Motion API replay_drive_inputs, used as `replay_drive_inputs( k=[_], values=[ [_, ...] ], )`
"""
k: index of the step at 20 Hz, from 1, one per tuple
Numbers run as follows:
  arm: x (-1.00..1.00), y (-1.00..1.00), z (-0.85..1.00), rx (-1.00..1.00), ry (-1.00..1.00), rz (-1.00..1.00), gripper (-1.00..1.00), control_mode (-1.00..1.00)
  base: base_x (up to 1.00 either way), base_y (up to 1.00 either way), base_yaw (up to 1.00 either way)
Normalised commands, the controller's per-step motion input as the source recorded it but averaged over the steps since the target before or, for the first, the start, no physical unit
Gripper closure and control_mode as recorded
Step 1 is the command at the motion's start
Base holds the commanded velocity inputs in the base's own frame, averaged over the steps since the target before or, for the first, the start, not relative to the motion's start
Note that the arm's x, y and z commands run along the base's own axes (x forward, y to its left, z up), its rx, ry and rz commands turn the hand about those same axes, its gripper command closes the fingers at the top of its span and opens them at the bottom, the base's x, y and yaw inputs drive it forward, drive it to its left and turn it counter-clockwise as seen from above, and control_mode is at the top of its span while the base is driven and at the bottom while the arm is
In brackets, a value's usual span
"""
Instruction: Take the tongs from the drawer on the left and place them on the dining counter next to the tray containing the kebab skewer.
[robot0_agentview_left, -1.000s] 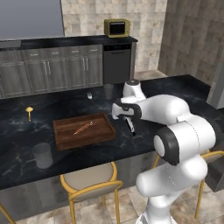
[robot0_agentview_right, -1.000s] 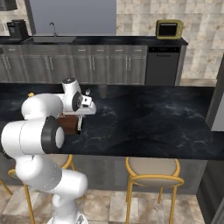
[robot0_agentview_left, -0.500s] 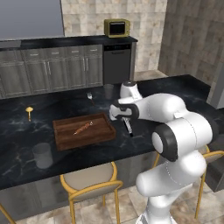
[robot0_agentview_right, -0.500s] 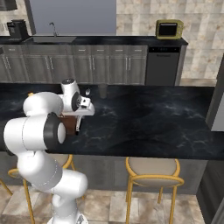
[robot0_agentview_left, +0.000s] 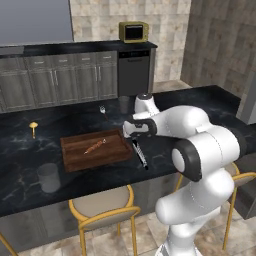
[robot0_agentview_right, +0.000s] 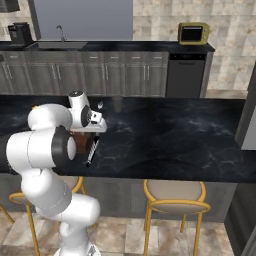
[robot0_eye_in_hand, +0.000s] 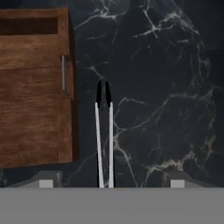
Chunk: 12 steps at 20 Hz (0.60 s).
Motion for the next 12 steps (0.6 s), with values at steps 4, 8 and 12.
replay_drive_inputs(
  k=[4, 8, 12],
  values=[
    [0.0, -0.04, 0.08, 0.0, 0.0, -0.06, -1.0, -1.0, 0.0, 0.0, 0.0],
    [-0.02, -0.15, 0.43, 0.0, -0.01, -0.12, -1.0, -1.0, 0.0, 0.0, 0.0],
    [-0.43, -0.02, 0.67, -0.01, -0.17, -0.13, -1.0, -1.0, 0.0, 0.0, 0.0]
  ],
)
